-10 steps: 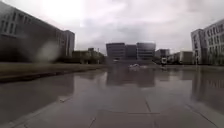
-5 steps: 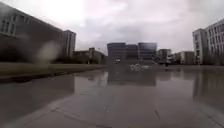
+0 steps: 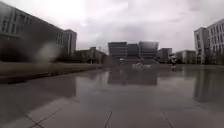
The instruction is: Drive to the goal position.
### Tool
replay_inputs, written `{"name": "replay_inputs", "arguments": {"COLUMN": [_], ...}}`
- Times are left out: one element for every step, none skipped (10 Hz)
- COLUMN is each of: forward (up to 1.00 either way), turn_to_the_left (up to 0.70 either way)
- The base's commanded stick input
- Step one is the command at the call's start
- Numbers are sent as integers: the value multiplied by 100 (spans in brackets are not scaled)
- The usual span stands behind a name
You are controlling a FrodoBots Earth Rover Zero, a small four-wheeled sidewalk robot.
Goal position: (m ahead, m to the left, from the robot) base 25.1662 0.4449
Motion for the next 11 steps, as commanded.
{"name": "replay_inputs", "arguments": {"forward": [70,70,70,70,70,70,70,70,70,70,70], "turn_to_the_left": [0,0,0,0,0,0,0,0,0,0,0]}}
